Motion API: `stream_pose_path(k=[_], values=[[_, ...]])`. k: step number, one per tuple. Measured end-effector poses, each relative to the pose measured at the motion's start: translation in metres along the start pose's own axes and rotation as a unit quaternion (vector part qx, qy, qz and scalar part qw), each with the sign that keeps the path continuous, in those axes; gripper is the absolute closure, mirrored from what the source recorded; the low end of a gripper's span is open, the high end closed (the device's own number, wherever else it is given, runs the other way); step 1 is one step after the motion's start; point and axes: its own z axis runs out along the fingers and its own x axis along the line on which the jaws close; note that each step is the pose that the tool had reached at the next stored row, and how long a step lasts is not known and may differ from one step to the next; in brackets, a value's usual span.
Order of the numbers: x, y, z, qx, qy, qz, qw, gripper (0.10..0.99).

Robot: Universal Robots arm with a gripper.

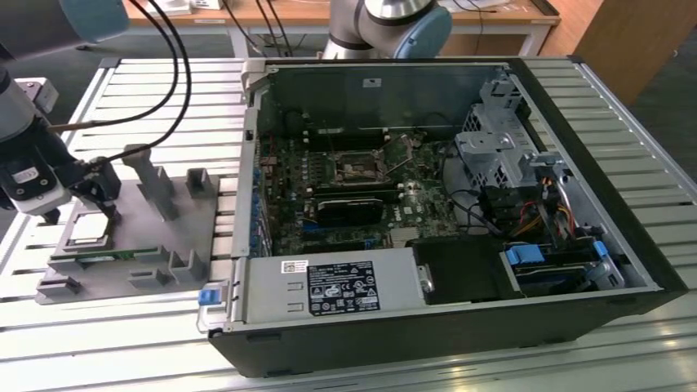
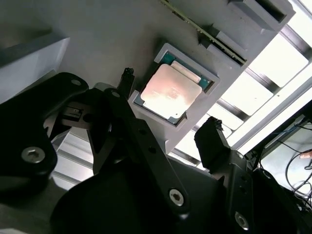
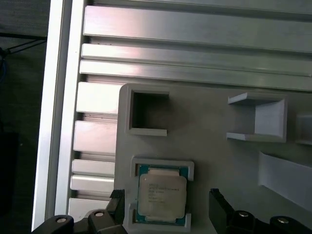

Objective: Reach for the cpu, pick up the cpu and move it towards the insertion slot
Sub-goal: 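Pick up the cpu and move it towards the insertion slot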

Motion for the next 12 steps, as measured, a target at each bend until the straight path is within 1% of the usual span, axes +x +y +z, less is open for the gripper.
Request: stream_pose_path(k=[12], values=[[0.0, -0.0002, 0.0062, 0.0, 0.0, 0.0, 1.0, 0.31]])
